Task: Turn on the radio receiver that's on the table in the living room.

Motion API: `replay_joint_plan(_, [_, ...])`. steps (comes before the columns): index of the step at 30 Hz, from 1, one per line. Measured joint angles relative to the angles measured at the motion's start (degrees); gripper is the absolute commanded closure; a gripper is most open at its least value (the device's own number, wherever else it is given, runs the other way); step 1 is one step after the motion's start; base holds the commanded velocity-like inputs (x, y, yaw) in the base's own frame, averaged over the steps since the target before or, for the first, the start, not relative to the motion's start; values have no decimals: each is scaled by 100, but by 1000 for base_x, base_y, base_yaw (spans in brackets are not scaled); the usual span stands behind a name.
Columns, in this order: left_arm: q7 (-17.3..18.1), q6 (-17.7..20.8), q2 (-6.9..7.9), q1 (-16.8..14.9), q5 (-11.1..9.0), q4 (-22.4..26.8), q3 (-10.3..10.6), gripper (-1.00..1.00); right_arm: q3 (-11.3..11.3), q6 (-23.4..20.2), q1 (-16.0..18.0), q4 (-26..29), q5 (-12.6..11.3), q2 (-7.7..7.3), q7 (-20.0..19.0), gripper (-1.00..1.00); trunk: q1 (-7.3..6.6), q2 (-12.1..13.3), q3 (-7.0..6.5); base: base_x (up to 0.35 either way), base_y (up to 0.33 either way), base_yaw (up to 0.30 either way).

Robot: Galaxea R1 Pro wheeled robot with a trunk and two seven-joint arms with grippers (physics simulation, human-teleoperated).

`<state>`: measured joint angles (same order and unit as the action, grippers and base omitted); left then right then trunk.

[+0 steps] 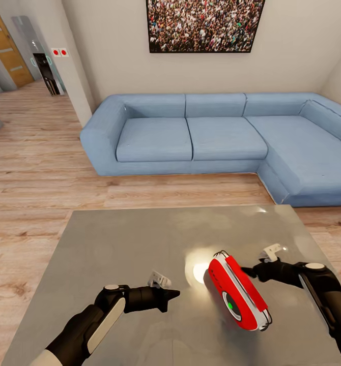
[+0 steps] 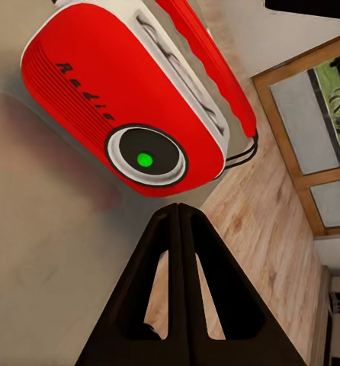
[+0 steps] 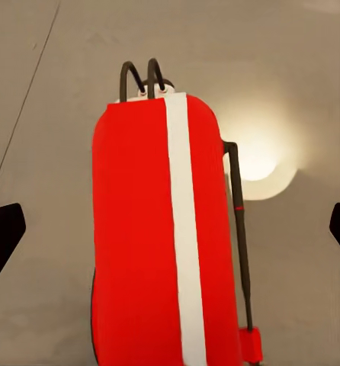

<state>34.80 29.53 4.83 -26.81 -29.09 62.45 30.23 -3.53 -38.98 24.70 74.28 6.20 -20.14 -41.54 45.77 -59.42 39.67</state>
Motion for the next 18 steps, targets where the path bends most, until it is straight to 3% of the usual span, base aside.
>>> replay_joint_plan(18, [0, 0, 38, 0, 0, 4, 0, 100, -81, -57, 0, 16, 29, -34, -41, -100, 0, 0, 0, 0, 0, 0])
